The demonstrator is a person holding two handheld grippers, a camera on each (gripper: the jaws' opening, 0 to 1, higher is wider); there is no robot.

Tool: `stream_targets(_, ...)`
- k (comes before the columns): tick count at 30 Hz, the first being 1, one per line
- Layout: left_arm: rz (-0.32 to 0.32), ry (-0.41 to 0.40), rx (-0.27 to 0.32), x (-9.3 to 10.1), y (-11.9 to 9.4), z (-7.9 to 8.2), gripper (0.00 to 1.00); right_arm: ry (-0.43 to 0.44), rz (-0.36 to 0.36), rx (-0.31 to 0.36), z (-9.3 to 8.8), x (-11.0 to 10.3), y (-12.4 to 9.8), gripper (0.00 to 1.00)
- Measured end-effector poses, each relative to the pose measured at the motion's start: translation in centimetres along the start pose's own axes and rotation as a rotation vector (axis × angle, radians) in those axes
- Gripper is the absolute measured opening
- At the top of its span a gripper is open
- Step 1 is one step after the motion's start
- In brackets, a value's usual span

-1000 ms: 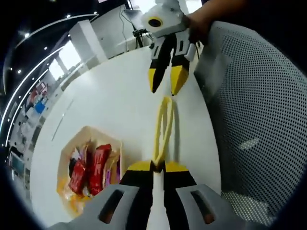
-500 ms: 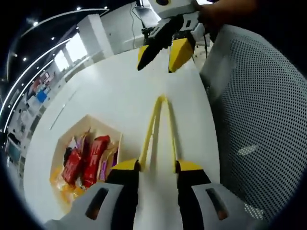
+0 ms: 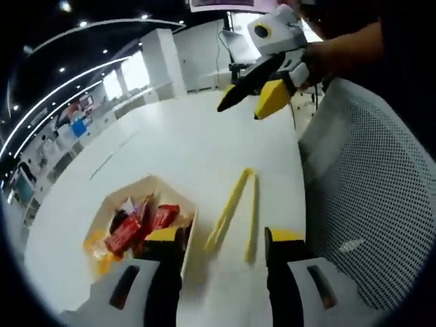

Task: Place the target food into the container with the food tongs after gripping and lifting it, then release it inside without dropping or visibly crushing the food.

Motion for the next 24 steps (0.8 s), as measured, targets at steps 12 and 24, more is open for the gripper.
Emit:
stream_targets(12, 0.231, -0.342, 0.179, -5.4, -6.3, -0.4, 0.99, -0.101, -0.083, 0.018, -0.4, 2.3, -1.2, 0.99)
stream_targets(24, 0.248, -0.389, 0.219, -3.8, -9.3, -2.7, 1.0, -0.096, -0.167, 0.036, -0.8, 2.4, -2.8, 1.0)
Point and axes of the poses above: the point that each gripper's makers call its tool centre point, and the gripper's own axes: y roughly forward along the fingers, x roughly to its right, z roughly out of its top, the point moved 5 cm from there along -y, roughly backward along the fingers
